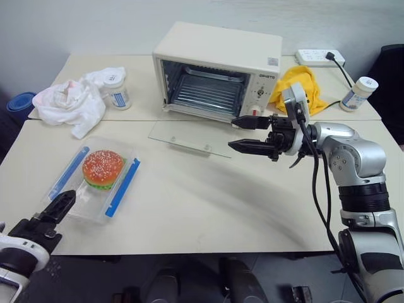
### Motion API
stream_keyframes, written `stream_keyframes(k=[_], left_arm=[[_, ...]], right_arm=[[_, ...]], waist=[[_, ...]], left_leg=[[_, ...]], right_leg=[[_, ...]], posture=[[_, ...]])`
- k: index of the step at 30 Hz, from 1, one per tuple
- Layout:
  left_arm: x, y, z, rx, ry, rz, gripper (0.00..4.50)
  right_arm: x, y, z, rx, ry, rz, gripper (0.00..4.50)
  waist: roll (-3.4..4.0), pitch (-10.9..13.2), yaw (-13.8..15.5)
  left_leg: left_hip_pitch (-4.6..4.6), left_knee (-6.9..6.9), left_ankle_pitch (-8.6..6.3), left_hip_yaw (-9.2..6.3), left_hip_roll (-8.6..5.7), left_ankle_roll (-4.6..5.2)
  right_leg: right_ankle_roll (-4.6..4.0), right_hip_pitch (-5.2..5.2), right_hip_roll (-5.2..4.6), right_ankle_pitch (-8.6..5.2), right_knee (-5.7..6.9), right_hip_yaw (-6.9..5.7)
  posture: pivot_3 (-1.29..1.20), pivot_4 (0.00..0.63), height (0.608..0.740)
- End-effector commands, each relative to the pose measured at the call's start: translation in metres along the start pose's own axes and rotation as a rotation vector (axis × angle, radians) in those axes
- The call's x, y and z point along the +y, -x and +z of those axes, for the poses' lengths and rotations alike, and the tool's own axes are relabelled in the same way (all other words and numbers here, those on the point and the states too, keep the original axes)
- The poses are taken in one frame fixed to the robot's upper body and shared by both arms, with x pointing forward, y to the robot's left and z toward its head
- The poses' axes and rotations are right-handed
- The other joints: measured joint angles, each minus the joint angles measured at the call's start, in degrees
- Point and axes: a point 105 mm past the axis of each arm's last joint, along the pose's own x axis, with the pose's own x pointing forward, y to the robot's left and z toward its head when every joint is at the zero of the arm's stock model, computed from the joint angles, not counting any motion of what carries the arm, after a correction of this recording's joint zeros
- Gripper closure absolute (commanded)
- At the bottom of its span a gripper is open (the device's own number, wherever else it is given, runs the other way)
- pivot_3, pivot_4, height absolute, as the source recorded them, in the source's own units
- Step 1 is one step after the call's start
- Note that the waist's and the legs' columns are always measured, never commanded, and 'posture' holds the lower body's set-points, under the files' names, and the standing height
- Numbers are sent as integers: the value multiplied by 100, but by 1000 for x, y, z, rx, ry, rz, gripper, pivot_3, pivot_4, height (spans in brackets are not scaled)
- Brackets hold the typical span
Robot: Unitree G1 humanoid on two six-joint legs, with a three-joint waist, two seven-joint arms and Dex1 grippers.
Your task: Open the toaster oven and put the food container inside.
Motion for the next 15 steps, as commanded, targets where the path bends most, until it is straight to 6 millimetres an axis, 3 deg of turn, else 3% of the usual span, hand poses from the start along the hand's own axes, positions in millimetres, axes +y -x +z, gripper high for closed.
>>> stream_keyframes(k=[1, 9, 15], left_arm=[[-5, 1, -3, -9, 34, 13, 18], [24, 17, 6, -61, 77, 132, 18], [17, -4, 1, -47, 140, 129, 18]], right_arm=[[7, 8, 14, -33, 45, 1, 0], [7, 9, 13, -38, 33, -7, 0], [9, 6, 13, -45, 34, 0, 0]], waist=[[0, 0, -9], [0, 1, -8], [1, 1, 28]], left_leg=[[1, 0, -2, 3, 2, 3], [4, 0, -3, 15, 4, 16], [3, 1, 0, 14, 0, 24]], right_leg=[[0, 0, 4, 0, 0, 2], [-6, 0, 11, -5, -2, 10], [-7, 7, 9, -5, -14, 11]], posture=[[0, 150, 740], [0, 150, 740], [0, 150, 740]])
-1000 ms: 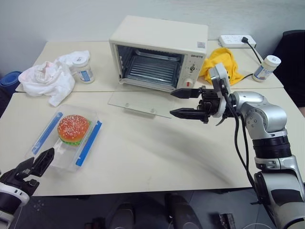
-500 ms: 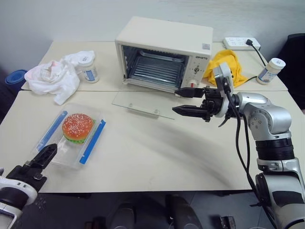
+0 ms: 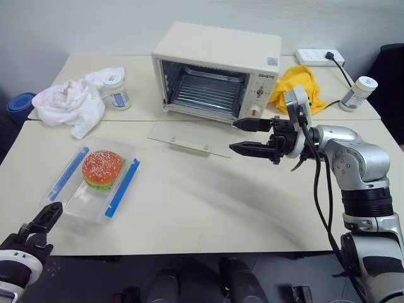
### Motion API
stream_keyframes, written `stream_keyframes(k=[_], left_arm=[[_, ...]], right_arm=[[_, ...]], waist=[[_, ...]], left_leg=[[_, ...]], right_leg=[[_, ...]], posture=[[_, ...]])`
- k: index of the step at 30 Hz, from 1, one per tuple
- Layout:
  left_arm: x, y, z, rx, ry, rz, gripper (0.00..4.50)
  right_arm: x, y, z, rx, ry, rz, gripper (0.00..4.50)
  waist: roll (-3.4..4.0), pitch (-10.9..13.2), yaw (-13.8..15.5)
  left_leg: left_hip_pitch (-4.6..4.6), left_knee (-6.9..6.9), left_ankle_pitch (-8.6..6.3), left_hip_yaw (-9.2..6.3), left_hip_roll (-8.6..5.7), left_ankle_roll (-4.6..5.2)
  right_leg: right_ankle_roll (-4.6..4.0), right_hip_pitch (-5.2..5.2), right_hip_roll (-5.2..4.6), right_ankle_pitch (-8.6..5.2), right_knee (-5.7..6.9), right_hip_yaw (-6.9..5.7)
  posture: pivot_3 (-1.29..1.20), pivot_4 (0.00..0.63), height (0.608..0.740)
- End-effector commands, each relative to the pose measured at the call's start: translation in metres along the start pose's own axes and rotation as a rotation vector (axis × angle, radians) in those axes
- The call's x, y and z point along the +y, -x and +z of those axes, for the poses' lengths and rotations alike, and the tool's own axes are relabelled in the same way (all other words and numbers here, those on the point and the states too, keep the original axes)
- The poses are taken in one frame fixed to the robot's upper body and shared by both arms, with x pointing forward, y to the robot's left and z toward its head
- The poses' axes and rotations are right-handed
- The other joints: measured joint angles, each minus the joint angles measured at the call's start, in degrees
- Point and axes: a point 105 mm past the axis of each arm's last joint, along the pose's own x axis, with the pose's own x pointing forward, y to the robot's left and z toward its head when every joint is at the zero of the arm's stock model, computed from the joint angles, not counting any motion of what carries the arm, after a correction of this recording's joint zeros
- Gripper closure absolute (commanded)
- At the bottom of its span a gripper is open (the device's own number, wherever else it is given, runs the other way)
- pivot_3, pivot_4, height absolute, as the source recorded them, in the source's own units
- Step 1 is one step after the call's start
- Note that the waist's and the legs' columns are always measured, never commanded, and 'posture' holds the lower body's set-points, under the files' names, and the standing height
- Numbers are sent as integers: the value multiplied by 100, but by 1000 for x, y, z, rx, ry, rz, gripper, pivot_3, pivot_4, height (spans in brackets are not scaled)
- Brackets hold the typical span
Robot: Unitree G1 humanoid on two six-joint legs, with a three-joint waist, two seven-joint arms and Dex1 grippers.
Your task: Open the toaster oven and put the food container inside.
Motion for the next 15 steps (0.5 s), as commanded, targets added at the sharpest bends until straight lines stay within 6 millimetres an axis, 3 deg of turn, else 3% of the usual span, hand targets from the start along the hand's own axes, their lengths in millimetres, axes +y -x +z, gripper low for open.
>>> stream_keyframes(k=[1, 6, 9, 15], left_arm=[[-8, -13, -3, -1, 56, 11, 18], [-7, -27, -16, 30, 153, 148, 18], [-6, -29, -16, 32, 167, 207, 18], [-10, -45, -11, 42, 169, 260, 18]], right_arm=[[5, 3, 14, -41, 41, 6, 0], [7, 5, 13, -41, 39, 1, 0], [7, 8, 13, -50, 38, -16, 0], [8, 10, 13, -56, 45, -37, 0]], waist=[[0, 0, 13], [-1, 0, -20], [-1, 0, -26], [1, 0, -1]], left_leg=[[0, 0, 1, 0, -1, 1], [-1, 0, -1, -2, 2, 4], [0, 0, -3, 0, 5, 7], [0, -2, 0, -1, 2, 8]], right_leg=[[0, 1, -1, 0, -2, 0], [16, 3, 0, 9, -3, -2], [97, 1, 1, 54, -5, -1], [93, 1, 1, 52, -7, -2]], posture=[[0, 150, 740], [0, 150, 740], [0, 150, 740], [0, 150, 740]])
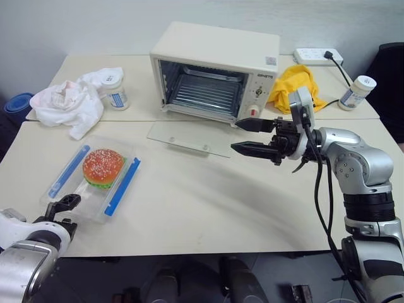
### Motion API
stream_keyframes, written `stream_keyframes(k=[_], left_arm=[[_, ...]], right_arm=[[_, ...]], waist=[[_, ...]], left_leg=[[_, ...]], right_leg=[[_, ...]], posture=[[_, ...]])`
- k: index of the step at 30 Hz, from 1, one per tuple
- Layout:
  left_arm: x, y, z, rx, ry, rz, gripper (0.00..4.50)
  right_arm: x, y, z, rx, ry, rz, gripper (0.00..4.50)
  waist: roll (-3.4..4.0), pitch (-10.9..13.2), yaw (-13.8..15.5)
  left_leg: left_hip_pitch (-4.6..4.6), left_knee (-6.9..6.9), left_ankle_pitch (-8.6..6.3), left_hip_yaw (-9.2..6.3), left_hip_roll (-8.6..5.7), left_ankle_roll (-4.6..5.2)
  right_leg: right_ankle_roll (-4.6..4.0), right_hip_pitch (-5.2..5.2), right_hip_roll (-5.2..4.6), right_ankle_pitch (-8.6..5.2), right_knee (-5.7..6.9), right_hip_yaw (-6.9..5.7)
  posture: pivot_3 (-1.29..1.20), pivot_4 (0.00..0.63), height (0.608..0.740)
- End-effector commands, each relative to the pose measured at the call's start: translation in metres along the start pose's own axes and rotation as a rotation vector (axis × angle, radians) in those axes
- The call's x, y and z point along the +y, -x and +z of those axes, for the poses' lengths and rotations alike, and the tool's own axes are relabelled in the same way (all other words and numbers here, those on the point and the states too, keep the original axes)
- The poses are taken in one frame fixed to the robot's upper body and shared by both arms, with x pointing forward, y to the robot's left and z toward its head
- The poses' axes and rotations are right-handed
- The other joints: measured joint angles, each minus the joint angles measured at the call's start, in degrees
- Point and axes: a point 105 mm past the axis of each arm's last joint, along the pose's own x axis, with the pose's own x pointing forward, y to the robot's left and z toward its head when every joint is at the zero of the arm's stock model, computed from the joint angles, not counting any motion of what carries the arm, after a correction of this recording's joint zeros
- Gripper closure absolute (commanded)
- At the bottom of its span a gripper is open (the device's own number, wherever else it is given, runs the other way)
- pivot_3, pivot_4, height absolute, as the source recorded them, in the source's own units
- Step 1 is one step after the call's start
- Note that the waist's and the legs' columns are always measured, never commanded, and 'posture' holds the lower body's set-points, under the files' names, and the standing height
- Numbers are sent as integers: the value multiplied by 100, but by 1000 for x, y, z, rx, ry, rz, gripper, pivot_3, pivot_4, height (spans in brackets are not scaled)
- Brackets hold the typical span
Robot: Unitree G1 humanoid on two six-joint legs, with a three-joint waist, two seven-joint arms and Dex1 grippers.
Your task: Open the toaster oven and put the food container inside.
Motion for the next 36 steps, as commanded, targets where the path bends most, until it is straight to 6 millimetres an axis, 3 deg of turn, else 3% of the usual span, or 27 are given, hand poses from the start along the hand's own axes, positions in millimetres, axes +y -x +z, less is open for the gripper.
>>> stream_keyframes(k=[1, 11, 15, 22, 25, 30, 36], left_arm=[[0, -8, 5, 1, -16, 56, 18], [3, -22, 27, -25, -16, 150, 2963], [10, -24, 27, -13, -25, 187, 4137], [7, -35, 28, 26, -78, 161, 4236], [-20, -46, 39, 50, -194, 58, 4236], [-90, -59, 58, 155, -462, -143, 4236], [-172, -63, 58, 302, -733, -312, 4236]], right_arm=[[5, 6, 14, -37, 45, -4, 0], [20, 14, 18, -14, 78, 32, 0], [23, 16, 20, -10, 81, 34, 0], [30, 18, 22, -10, 36, 59, 0], [36, 19, 24, 9, 81, 59, 0], [35, 27, 23, 3, 80, 0, 0], [38, 38, 18, 1, 76, -89, 0]], waist=[[0, 0, 3], [0, 0, 9], [0, 0, -9], [1, 1, 4], [2, 3, 93], [-14, 9, 159], [-19, 8, 127]], left_leg=[[0, 0, 0, 0, -1, 0], [-4, -3, -1, -1, -1, -1], [-3, -3, 0, -2, -1, -2], [-3, -6, 0, -2, -1, -2], [-2, -6, 4, -7, -2, -5], [-15, -8, 10, -23, -7, -13], [-67, -26, 10, -33, -21, -13]], right_leg=[[0, 0, -1, 0, 0, 0], [7, -1, -2, 4, -10, -3], [7, -1, -2, 4, -10, -3], [4, -1, -3, 2, -11, -3], [-1, -1, -3, 0, -8, -7], [-7, -1, 0, 1, -18, -20], [21, -37, -7, 14, -48, -31]], posture=[[0, 150, 740], [0, 150, 740], [0, 150, 740], [0, 150, 740], [0, 150, 740], [0, 150, 740], [0, 150, 740]])
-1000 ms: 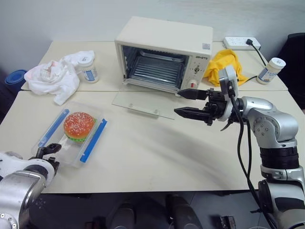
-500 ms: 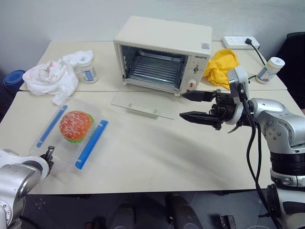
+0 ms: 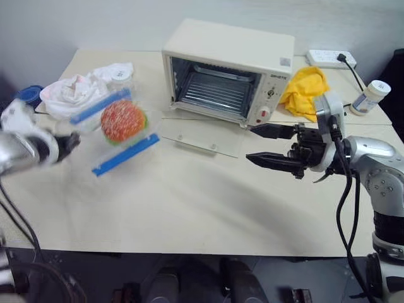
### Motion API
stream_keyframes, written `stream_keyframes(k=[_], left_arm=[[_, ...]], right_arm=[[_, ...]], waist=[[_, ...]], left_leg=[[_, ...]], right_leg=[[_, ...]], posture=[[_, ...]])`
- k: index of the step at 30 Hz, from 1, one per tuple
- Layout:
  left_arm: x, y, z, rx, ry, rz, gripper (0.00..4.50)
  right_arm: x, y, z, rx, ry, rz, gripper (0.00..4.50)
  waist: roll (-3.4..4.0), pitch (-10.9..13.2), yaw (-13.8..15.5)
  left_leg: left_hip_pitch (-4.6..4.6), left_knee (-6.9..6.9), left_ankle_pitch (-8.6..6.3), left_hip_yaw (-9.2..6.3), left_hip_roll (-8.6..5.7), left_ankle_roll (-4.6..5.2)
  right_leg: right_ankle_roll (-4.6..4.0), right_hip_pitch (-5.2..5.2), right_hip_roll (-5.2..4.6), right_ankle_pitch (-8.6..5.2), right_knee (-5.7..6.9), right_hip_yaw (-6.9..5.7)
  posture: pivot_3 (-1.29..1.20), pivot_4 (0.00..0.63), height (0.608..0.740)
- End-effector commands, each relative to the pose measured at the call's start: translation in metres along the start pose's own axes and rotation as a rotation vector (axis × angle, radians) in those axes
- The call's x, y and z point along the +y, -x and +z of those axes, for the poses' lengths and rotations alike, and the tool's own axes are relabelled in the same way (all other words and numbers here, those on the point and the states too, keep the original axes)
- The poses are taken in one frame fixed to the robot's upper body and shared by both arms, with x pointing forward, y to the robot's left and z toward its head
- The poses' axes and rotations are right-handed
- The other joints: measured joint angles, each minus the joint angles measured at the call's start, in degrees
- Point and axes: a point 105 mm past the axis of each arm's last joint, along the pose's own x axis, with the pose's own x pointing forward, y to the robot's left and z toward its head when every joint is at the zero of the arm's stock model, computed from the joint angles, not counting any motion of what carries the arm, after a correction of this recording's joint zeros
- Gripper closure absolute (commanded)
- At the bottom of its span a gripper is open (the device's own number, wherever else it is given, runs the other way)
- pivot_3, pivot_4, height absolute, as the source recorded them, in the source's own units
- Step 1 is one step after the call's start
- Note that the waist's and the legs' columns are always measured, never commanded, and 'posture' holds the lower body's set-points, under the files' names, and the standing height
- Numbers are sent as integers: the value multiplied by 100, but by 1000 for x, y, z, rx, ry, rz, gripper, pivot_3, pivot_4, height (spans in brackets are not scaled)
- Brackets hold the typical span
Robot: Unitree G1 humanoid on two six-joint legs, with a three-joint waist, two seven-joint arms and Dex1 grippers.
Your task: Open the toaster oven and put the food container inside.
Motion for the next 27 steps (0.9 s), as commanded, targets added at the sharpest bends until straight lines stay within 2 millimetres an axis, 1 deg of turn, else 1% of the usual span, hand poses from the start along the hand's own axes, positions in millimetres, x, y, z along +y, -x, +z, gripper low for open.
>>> stream_keyframes(k=[1, 2, 5, 7, 10, 14, 18, 21, 22, 23, 25, 27], left_arm=[[-25, -14, 9, 94, -160, -54, 4236], [-35, -21, 13, 102, -196, -66, 4236], [-63, -42, 22, 99, -310, -109, 4236], [-83, -58, 22, 95, -418, -147, 4236], [-111, -79, 14, 101, -563, -213, 4236], [-141, -96, -5, 116, -687, -309, 4236], [-162, -107, -22, 116, -733, -369, 4236], [-168, -113, -30, 107, -714, -376, 4236], [-170, -115, -32, 104, -696, -378, 4236], [-170, -116, -33, 102, -688, -377, 4236], [-172, -117, -34, 98, -669, -379, 3517], [-174, -115, -33, 99, -652, -391, 3122]], right_arm=[[9, 8, 13, -37, 49, -35, 0], [10, 9, 13, -38, 50, -49, 0], [12, 14, 13, -43, 49, -91, 0], [15, 18, 13, -46, 48, -122, 0], [21, 24, 12, -50, 48, -163, 0], [29, 29, 10, -54, 38, -210, 0], [37, 31, 7, -56, 29, -246, 0], [40, 33, 8, -72, 22, -277, 0], [40, 34, 8, -74, 19, -284, 0], [41, 35, 8, -73, 17, -288, 0], [42, 35, 7, -71, 11, -295, 0], [41, 35, 7, -69, 8, -302, 0]], waist=[[1, 0, -10], [0, 0, -8], [0, 0, -24], [1, 0, -25], [2, 2, -24], [-4, 6, -28], [-6, 7, 2], [-8, 8, 9], [-10, 10, 11], [-13, 11, 19], [-13, 11, 20], [-15, 13, 11]], left_leg=[[-9, -7, 8, 4, 1, -13], [-12, -23, 24, 11, 1, -36], [-31, -61, 30, 39, 1, -40], [-48, -69, 30, 49, 3, -41], [-60, -73, 30, 57, 5, -40], [-67, -68, 24, 65, 7, -30], [-67, -45, 17, 66, 6, -17], [-61, -21, 15, 65, 0, -6], [-57, -16, 5, 65, -5, 29], [-57, -10, 8, 64, -7, 36], [-57, 6, 12, 56, -9, 43], [-57, 19, 14, 56, -11, 46]], right_leg=[[4, -11, 0, 2, -2, 0], [6, -19, -2, 2, 3, -2], [10, -61, -8, 2, -3, -9], [11, -87, -8, 1, -8, -14], [12, -97, -8, 0, -19, -18], [15, -98, -10, 2, -27, -12], [23, -96, -14, 5, -18, -9], [34, -85, -18, 11, -18, -4], [41, -80, -22, 16, -11, 1], [46, -79, -23, 20, -7, 4], [50, -72, -22, 27, 2, 5], [53, -69, -22, 33, 11, 8]], posture=[[0, 150, 740], [0, 150, 740], [0, 150, 740], [0, 150, 740], [0, 150, 740], [0, 150, 740], [0, 150, 740], [0, 150, 740], [0, 150, 740], [0, 150, 740], [0, 150, 740], [0, 150, 740]])
